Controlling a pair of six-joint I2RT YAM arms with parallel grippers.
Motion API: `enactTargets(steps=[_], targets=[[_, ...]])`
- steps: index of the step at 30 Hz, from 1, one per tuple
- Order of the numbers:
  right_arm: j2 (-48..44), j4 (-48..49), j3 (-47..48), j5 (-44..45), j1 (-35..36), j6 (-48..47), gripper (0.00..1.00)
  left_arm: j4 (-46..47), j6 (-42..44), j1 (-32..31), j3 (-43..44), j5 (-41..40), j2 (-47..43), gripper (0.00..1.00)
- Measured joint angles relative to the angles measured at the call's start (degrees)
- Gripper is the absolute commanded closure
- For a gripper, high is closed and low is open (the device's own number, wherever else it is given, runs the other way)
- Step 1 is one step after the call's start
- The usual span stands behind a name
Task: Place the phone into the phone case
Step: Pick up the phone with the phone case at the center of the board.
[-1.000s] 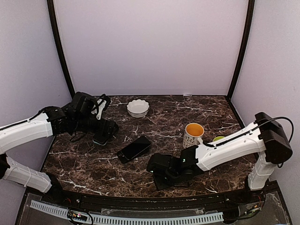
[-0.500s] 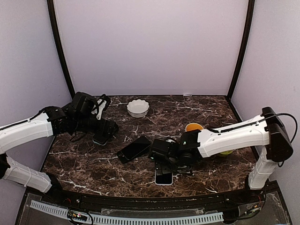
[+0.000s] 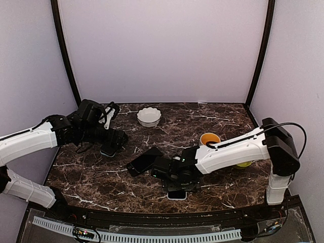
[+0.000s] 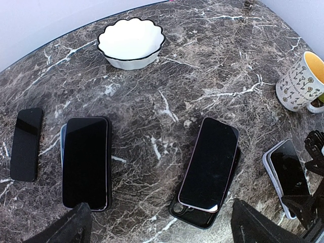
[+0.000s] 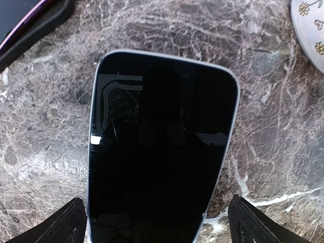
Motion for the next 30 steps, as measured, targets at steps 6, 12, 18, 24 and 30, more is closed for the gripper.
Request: enactTargets(steps=[6,12,18,24,30], targets=[[0.9,0.6,0.1,-1.3,0.0,0.2,0.06,0.0,0.0,0.0,0.0,0.0,0.0,0.03],[2.1,0.0,1.0,-2.3,0.5,0.0,0.07,0.0,0.0,0.0,0.0,0.0,0.0,0.03],[2.8,0.2,1.5,-3.3,1.2,-0.1,0.15,0.0,0.0,0.0,0.0,0.2,0.2,0.03],[2.3,1.5,0.6,-3.9,1.2,-0.1,0.32,0.0,0.0,0.0,0.0,0.2,0.2,0.03],[2.0,1.7,0.4,-3.4,1.2,-1.0,0.56,0.0,0.0,0.0,0.0,0.3,0.2,0.03]])
